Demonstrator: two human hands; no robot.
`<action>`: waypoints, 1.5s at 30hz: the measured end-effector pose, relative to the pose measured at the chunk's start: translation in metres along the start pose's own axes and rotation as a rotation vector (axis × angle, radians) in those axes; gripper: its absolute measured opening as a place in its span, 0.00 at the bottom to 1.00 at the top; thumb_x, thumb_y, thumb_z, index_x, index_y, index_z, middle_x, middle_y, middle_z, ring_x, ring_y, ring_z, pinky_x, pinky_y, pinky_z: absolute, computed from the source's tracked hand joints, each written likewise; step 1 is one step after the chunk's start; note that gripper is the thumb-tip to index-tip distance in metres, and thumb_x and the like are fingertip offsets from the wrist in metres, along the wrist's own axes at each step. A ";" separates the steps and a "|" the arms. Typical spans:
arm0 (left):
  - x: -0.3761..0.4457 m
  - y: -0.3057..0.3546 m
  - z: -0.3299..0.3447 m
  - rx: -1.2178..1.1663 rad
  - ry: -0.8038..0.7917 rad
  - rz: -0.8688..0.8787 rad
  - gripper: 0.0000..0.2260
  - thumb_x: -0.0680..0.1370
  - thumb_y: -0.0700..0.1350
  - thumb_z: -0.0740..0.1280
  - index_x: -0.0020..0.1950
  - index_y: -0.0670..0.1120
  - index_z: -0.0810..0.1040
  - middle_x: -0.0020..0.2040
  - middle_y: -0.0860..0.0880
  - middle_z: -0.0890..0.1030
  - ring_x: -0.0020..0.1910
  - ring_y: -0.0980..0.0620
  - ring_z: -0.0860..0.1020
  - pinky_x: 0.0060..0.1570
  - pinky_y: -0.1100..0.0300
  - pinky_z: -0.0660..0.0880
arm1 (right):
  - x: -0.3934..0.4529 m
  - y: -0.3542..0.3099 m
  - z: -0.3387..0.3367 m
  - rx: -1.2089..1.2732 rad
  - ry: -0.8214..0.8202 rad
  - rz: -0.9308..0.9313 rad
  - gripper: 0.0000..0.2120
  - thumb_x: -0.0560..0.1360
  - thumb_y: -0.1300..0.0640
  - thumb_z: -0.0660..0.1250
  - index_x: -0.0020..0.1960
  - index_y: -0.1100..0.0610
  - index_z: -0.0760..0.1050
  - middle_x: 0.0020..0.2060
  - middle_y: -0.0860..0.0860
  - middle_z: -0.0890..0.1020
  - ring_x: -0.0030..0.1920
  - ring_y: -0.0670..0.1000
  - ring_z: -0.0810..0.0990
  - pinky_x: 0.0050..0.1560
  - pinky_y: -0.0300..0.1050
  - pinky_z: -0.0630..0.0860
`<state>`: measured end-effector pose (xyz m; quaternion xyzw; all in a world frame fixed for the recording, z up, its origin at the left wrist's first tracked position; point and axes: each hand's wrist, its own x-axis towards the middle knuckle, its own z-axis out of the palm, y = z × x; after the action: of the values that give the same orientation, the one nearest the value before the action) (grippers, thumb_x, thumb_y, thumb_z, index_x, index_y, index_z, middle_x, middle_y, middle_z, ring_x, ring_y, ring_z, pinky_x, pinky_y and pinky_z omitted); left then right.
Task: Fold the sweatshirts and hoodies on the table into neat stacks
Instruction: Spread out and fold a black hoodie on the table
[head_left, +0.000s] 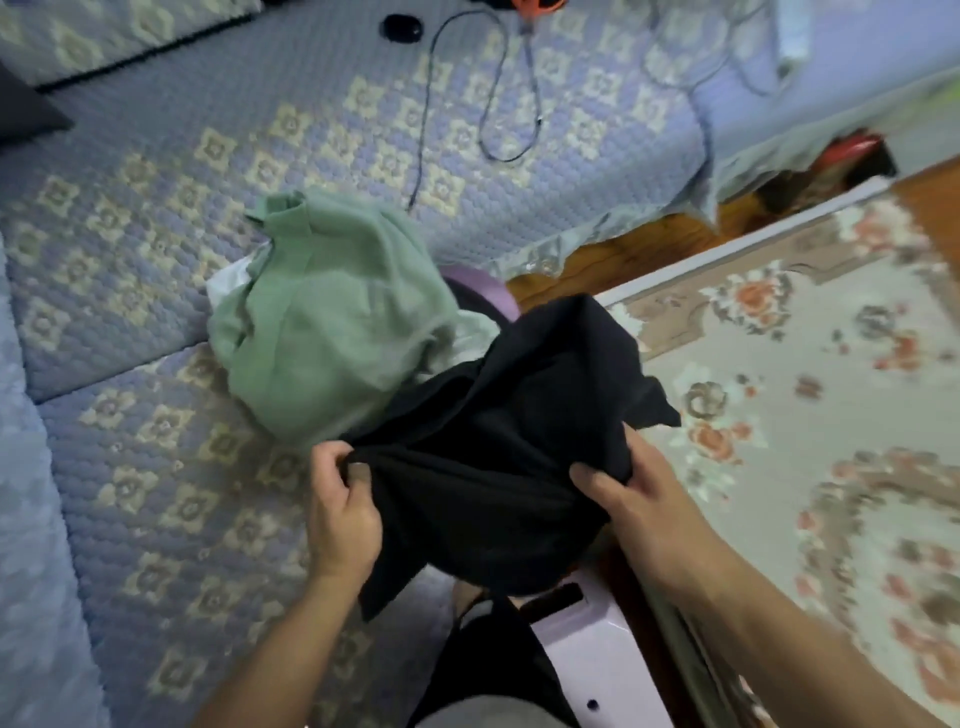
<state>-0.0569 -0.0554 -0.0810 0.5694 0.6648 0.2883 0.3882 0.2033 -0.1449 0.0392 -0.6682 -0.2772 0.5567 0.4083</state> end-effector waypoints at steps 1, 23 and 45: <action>-0.007 0.022 0.002 -0.026 -0.067 0.100 0.05 0.78 0.47 0.59 0.52 0.56 0.70 0.44 0.59 0.75 0.43 0.55 0.72 0.45 0.59 0.66 | -0.026 -0.009 -0.018 0.033 0.057 -0.015 0.16 0.80 0.67 0.64 0.61 0.50 0.78 0.58 0.49 0.84 0.60 0.50 0.82 0.57 0.45 0.79; -0.362 0.296 0.296 0.444 -1.272 0.629 0.24 0.79 0.52 0.70 0.73 0.52 0.69 0.69 0.48 0.71 0.67 0.51 0.72 0.69 0.55 0.69 | -0.342 0.098 -0.354 1.377 0.994 0.185 0.07 0.83 0.61 0.62 0.57 0.63 0.75 0.49 0.59 0.82 0.47 0.57 0.82 0.44 0.53 0.82; -0.306 0.350 0.383 0.470 -1.244 0.471 0.15 0.86 0.49 0.61 0.71 0.48 0.73 0.64 0.49 0.79 0.61 0.45 0.78 0.60 0.51 0.73 | -0.344 0.122 -0.444 0.620 1.015 0.137 0.23 0.84 0.58 0.61 0.78 0.50 0.63 0.64 0.52 0.78 0.54 0.56 0.85 0.56 0.54 0.82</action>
<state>0.4682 -0.3135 0.0619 0.8261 0.2235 -0.1655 0.4902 0.5456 -0.5970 0.1338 -0.7166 0.1714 0.2480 0.6290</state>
